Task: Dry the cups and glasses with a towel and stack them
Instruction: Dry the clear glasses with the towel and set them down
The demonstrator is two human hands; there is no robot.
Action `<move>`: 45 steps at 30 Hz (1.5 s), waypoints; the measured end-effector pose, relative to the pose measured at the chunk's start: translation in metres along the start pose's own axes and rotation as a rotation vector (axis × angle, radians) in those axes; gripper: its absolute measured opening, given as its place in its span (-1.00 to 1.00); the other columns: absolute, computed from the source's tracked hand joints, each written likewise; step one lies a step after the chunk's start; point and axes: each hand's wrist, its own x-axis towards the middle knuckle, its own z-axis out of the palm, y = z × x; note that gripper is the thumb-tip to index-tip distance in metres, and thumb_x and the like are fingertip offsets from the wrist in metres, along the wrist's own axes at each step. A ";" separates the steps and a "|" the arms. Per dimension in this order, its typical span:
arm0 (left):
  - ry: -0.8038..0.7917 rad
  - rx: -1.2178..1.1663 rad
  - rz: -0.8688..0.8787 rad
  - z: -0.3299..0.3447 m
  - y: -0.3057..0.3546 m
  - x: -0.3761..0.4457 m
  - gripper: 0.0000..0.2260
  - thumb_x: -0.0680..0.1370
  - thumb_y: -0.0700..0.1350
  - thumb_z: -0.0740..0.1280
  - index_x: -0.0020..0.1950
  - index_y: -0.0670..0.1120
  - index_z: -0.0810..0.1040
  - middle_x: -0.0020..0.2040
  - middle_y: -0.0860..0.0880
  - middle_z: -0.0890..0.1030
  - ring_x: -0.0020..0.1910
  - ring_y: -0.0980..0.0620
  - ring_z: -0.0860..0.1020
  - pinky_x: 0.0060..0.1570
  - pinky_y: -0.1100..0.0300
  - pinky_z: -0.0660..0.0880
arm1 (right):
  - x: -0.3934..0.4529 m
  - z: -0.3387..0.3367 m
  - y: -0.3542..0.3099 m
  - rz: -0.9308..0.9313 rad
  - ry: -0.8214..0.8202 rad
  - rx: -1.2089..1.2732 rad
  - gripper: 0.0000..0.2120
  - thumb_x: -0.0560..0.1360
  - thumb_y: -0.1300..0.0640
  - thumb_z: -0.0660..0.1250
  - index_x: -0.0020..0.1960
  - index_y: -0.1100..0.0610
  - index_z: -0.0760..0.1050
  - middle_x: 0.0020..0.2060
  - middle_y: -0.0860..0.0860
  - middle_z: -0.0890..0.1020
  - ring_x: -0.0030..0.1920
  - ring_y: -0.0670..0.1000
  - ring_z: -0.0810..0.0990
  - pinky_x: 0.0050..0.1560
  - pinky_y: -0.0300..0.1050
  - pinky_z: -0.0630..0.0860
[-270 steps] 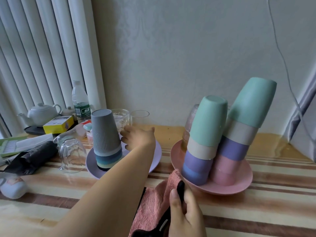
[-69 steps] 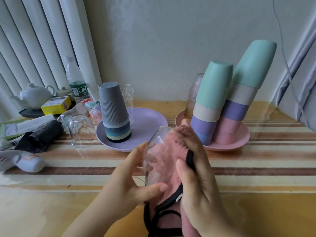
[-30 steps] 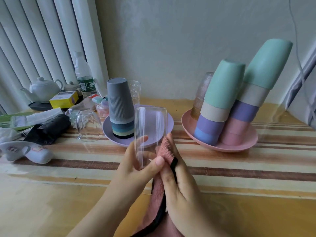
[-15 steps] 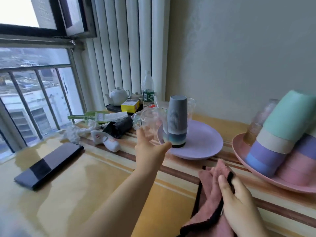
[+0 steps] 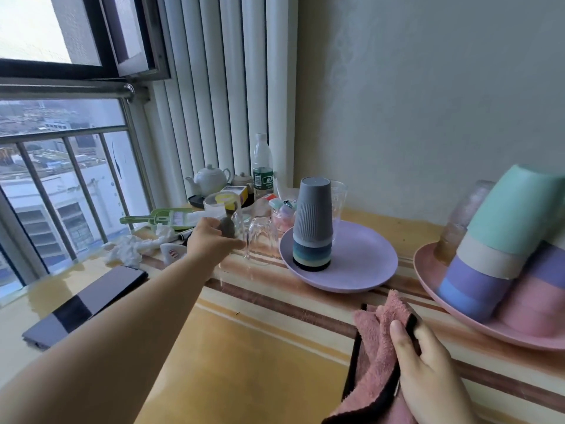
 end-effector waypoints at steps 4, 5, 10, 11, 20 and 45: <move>-0.031 -0.016 -0.004 -0.003 0.000 0.015 -0.31 0.30 -0.20 0.60 0.35 -0.16 0.37 0.11 -0.15 0.53 -0.01 -0.05 0.49 -0.03 0.10 0.44 | 0.001 0.001 0.001 0.001 0.012 -0.009 -0.68 0.56 0.11 0.22 0.30 -0.02 0.48 0.11 -0.13 0.59 0.19 -0.10 0.48 0.05 -0.28 0.26; -0.040 -0.016 0.004 -0.004 0.000 0.018 -0.30 0.30 -0.21 0.60 0.36 -0.16 0.36 0.12 -0.16 0.52 -0.01 -0.06 0.49 -0.03 0.11 0.43 | 0.001 0.001 0.001 -0.001 0.020 -0.012 -0.69 0.55 0.12 0.22 0.28 -0.02 0.48 0.07 -0.12 0.58 0.18 -0.08 0.48 0.02 -0.27 0.25; -0.075 -0.014 0.016 -0.006 -0.003 0.026 -0.27 0.29 -0.18 0.61 0.37 -0.16 0.36 0.07 -0.12 0.52 -0.03 -0.04 0.49 -0.08 0.16 0.41 | 0.002 0.001 0.002 -0.030 0.017 -0.016 -0.68 0.54 0.14 0.23 0.28 -0.04 0.47 0.03 -0.13 0.56 0.12 -0.13 0.43 -0.16 -0.43 0.28; -0.087 -0.005 0.023 -0.006 -0.003 0.026 -0.29 0.30 -0.17 0.61 0.37 -0.16 0.36 0.04 -0.11 0.52 -0.09 0.00 0.50 -0.15 0.21 0.41 | 0.002 0.001 0.003 -0.026 0.015 -0.016 -0.69 0.54 0.13 0.23 0.26 -0.05 0.48 0.03 -0.12 0.58 0.12 -0.12 0.45 -0.19 -0.49 0.29; -0.179 0.087 0.092 0.006 -0.008 0.012 -0.30 0.27 -0.16 0.63 0.33 -0.16 0.40 0.05 -0.09 0.53 0.04 -0.07 0.52 0.00 0.15 0.41 | 0.002 0.002 0.006 -0.035 0.004 0.020 -0.70 0.55 0.12 0.22 0.26 -0.03 0.50 0.04 -0.13 0.60 0.15 -0.12 0.48 0.04 -0.28 0.26; 0.184 0.369 0.916 0.042 -0.014 -0.101 -0.83 0.46 -0.14 0.29 -0.02 -0.16 0.37 -0.15 -0.10 0.44 -0.27 -0.10 0.47 -0.39 0.13 0.39 | 0.004 -0.003 0.006 -0.065 0.004 0.093 -0.74 0.59 0.08 0.17 0.24 -0.08 0.45 0.04 -0.31 0.54 0.05 -0.33 0.48 -0.08 -0.66 0.28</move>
